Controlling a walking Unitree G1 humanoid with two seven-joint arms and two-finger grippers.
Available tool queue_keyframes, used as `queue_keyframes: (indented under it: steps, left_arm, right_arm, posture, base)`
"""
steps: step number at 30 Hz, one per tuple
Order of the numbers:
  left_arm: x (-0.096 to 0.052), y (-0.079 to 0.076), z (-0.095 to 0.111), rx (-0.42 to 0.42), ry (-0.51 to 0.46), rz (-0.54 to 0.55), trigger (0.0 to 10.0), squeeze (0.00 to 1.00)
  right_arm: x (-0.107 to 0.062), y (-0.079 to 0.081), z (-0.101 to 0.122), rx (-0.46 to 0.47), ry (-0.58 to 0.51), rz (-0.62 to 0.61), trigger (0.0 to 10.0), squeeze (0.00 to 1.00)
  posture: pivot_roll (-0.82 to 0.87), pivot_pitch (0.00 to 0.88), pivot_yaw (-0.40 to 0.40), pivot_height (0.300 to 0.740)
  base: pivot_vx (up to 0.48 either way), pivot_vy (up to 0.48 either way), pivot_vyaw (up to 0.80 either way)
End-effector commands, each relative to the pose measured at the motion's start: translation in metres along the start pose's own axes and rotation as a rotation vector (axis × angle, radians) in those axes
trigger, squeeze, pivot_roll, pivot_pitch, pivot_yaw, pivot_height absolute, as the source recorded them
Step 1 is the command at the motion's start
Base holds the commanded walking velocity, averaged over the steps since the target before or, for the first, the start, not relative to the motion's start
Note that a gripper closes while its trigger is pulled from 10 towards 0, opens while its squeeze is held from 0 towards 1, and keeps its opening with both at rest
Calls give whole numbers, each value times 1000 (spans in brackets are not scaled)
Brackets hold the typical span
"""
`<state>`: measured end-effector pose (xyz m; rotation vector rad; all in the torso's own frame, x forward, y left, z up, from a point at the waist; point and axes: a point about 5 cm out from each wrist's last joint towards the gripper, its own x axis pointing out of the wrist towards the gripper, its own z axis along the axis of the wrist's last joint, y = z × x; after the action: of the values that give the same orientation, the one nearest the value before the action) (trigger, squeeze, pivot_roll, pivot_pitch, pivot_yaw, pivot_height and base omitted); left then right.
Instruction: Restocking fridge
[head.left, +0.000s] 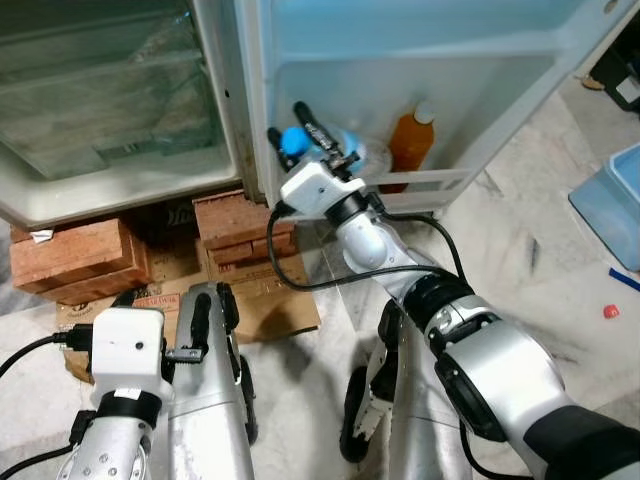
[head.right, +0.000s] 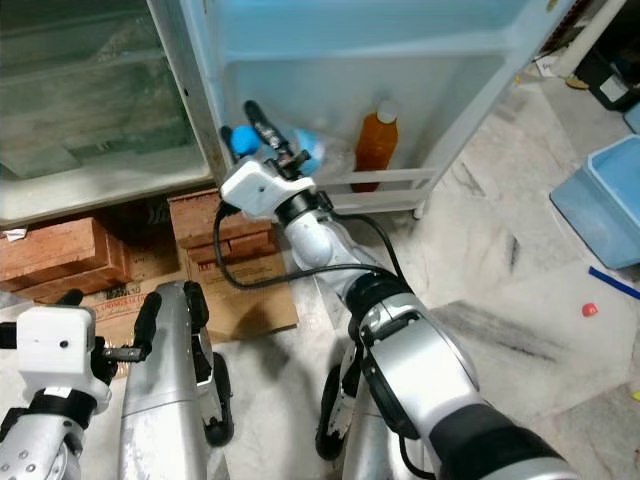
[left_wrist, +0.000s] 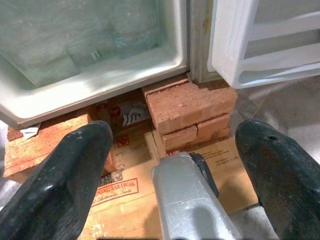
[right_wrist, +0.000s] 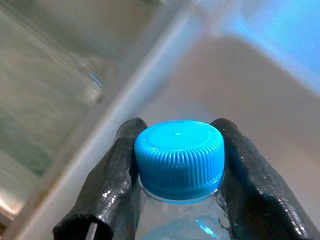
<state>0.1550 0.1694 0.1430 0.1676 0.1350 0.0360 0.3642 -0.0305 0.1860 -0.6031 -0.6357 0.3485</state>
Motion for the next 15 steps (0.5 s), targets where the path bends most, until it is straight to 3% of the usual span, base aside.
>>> queue_keyframes:
  steps: [1, 5, 7, 8, 11, 13, 15]
  left_arm:
    - [-3, -1, -1, 6, 19, -2, 10000, 0]
    - [-4, -2, -2, 1, 27, -1, 10000, 0]
    - [-3, -3, -3, 0, 31, -7, 10000, 0]
    - [-3, -3, -3, 0, 31, -7, 10000, 0]
    - [-2, -3, -3, -1, 33, -9, 10000, 0]
    - [-1, -3, -2, 2, 29, -12, 10000, 0]
    - [0, -3, -2, 6, 27, -12, 10000, 0]
  right_arm:
    - [-32, -1, -45, 33, 292, -38, 10000, 0]
    - [-39, -17, -59, 54, 385, -113, 10000, 0]
    - [-44, -25, -68, 147, 470, -172, 10000, 0]
    - [-44, -25, -68, 147, 470, -172, 10000, 0]
    - [-48, -28, -75, 295, 540, -236, 10000, 0]
    - [-48, -28, -76, 409, 557, -276, 10000, 0]
    - [-43, -26, -72, 443, 535, -269, 10000, 0]
  posture:
    - [362, 379, -68, 491]
    - [356, 378, -66, 491]
    - [351, 376, -64, 491]
    - [351, 376, -64, 491]
    - [353, 373, -63, 491]
    - [354, 372, -62, 491]
    - [355, 372, -62, 491]
  base:
    - [0, 0, 0]
    - [0, 0, 0]
    - [0, 0, 0]
    - [0, 0, 0]
    - [0, 0, 0]
    - [0, 0, 0]
    - [0, 0, 0]
